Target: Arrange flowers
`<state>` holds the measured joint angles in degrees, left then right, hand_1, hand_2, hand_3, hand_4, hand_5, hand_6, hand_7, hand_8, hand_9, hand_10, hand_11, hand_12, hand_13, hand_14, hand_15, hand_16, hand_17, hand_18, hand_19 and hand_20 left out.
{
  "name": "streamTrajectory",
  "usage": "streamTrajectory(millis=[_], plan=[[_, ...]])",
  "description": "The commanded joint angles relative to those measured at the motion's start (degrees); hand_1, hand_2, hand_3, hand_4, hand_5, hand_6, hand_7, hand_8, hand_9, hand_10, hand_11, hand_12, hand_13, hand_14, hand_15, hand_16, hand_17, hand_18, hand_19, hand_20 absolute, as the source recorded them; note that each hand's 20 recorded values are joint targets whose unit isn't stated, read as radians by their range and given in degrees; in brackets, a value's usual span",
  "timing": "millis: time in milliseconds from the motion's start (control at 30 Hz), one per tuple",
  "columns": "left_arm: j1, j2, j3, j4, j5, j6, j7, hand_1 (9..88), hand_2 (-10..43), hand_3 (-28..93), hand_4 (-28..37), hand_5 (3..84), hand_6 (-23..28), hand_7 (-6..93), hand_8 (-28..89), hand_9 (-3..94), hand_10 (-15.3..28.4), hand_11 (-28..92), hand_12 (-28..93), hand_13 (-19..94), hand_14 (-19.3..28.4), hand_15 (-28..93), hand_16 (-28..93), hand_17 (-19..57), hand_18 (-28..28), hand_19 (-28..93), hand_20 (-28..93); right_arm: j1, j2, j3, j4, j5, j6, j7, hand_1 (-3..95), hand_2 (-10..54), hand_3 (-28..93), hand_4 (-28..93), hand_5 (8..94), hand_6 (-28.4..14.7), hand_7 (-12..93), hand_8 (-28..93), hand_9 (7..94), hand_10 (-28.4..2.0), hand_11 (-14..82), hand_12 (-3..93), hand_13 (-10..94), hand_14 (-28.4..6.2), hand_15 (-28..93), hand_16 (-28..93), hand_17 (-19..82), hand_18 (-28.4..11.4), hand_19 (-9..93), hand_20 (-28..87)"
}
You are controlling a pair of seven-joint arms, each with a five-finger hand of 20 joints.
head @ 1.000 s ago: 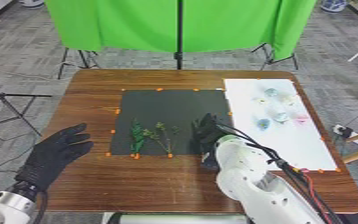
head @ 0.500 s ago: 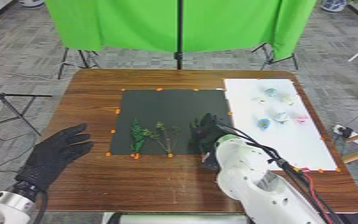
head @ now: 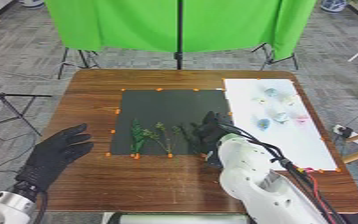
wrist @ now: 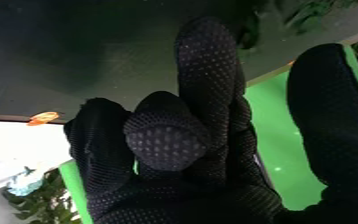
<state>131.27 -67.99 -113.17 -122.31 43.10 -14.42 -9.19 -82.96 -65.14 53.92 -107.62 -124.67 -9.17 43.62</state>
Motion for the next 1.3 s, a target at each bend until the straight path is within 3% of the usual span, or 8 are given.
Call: streamTrajectory(millis=[33, 267, 433, 700, 900, 967, 1100, 1300], plan=[[0.29, -0.15, 0.02, 0.59, 0.30, -1.03, -0.93, 24.7, 1.2, 76, -28.3, 32.8, 5.4, 28.1, -14, 28.2, 14.1, 37, 14, 22, 16.6, 56, -6, -9.4, 23.2, 55, 9, -0.87, 0.46, 0.27, -0.31, -1.11, -0.67, -0.02, 26.0, -8.8, 81, -23, 61.3, -6.0, 60, -24, 92.3, -8.6, 36.1, 27.5, 88, -3.3, 67, 36, 55, -19.0, 93, 55], [0.22, 0.05, 0.05, 0.71, 0.21, -1.07, -1.12, 24.6, 1.2, 76, -28.3, 32.8, 5.4, 28.0, -14, 28.1, 14.1, 38, 14, 22, 16.5, 56, -7, -9.4, 23.2, 55, 9, -2.33, 1.79, -0.21, -2.42, -3.82, 4.89, -5.77, 25.7, -5.1, 83, -21, 57.8, -6.6, 58, -23, 87.2, -10.1, 40.2, 29.3, 84, -4.1, 69, 36, 51, -19.4, 93, 57], [0.03, 0.05, 0.08, 0.76, 0.33, -1.22, -1.07, 24.7, 1.2, 76, -28.3, 32.8, 5.4, 28.0, -14, 28.2, 14.1, 37, 14, 22, 16.5, 56, -7, -9.5, 23.2, 55, 9, -2.42, 2.90, -0.95, -3.55, -6.83, 7.70, -9.74, 26.7, -2.9, 87, -18, 48.0, -6.5, 55, -23, 63.5, -14.2, 54.8, 32.4, 72, -7.8, 77, 35, 41, -20.5, 93, 55], [0.32, -0.28, 0.04, 0.42, 0.38, -0.60, -0.82, 24.7, 1.2, 76, -28.3, 32.8, 5.4, 27.9, -14, 28.2, 14.3, 37, 14, 22, 16.5, 56, -7, -9.5, 23.2, 55, 9, -0.99, 6.60, 0.06, -2.47, -7.52, 7.84, -12.14, 26.0, -4.4, 88, -20, 45.0, -4.9, 47, -23, 51.3, -14.9, 55.6, 30.5, 60, -10.9, 76, 31, 34, -20.4, 91, 48], [1.22, -0.53, -0.23, 0.13, 0.34, -0.15, -0.36, 24.6, 1.3, 76, -28.3, 32.8, 5.4, 28.0, -14, 28.2, 14.2, 38, 14, 22, 16.6, 56, -7, -9.5, 23.2, 55, 9, -3.64, 8.98, 3.25, -3.82, -5.16, 8.29, -22.00, 27.3, -5.0, 88, -22, 46.9, -4.0, 42, -23, 48.9, -14.9, 56.4, 29.1, 55, -12.0, 76, 29, 32, -19.9, 90, 47], [1.32, -0.59, -0.25, 0.09, 0.41, -0.21, -0.07, 24.7, 1.3, 76, -28.3, 32.8, 5.4, 28.0, -14, 28.2, 14.2, 38, 14, 22, 16.6, 56, -7, -9.5, 23.2, 55, 9, -3.70, 9.56, 2.48, -4.45, -6.89, 6.00, -23.42, 28.5, -2.7, 90, -22, 51.1, -1.2, 36, -22, 46.2, -14.5, 56.2, 29.4, 49, -12.4, 77, 27, 28, -19.8, 86, 48], [0.99, -0.43, -0.03, 0.22, 0.41, -0.43, 0.00, 24.7, 1.3, 76, -28.3, 32.8, 5.4, 28.1, -14, 28.2, 14.2, 38, 14, 22, 16.6, 56, -7, -9.5, 23.2, 55, 9, -3.80, 9.56, 2.47, -4.57, -6.58, 2.24, -25.91, 24.7, 8.3, 92, -21, 54.7, 3.4, 29, -19, 31.3, -15.1, 53.2, 29.1, 22, -14.0, 75, 22, 11, -20.2, 71, 48], [1.03, -0.47, -0.16, 0.22, 0.36, -0.12, -0.26, 24.7, 1.3, 76, -28.3, 32.7, 5.3, 28.2, -14, 28.2, 14.2, 38, 14, 22, 16.6, 56, -7, -9.5, 23.2, 55, 9, -4.27, 9.63, 3.33, -4.37, -5.52, -0.14, -27.51, 22.3, 13.2, 93, -20, 57.5, 4.3, 27, -19, 25.5, -14.4, 43.1, 25.9, 10, -14.0, 68, 17, 2, -20.6, 66, 46]])
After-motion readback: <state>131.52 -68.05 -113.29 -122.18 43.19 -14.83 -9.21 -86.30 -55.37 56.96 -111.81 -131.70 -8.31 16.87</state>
